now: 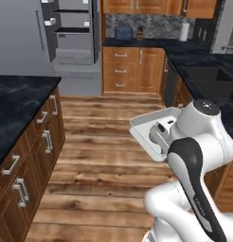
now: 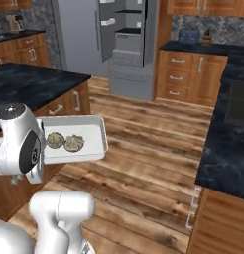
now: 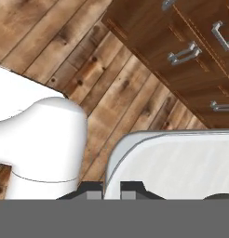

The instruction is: Place two dumplings into each of the tupperware containers and then place the containers in the fridge.

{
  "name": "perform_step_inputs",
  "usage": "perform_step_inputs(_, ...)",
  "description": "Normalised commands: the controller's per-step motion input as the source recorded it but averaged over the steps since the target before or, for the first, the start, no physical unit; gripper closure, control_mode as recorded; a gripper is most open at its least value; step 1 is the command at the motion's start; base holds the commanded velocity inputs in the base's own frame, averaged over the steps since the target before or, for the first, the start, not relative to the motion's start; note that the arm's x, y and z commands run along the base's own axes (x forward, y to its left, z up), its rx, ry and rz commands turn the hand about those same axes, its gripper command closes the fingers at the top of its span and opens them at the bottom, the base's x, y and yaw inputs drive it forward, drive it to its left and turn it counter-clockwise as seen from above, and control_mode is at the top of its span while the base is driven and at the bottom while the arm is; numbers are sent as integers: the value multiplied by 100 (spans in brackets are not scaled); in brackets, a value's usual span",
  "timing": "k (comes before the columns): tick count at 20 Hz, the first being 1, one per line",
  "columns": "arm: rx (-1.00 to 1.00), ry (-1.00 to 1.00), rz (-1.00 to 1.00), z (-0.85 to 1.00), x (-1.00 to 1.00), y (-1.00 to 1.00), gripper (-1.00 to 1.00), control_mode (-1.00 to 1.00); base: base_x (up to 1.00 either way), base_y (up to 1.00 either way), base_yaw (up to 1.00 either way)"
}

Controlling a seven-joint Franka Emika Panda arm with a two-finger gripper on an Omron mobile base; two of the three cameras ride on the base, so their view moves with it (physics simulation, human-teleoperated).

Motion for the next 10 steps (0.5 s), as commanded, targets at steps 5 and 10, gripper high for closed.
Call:
perform_step_inputs(5,0,0,0,0,0,0,100,100,100,4,-11)
perform_step_inputs(10,0,0,0,0,0,0,100,100,100,9,-10)
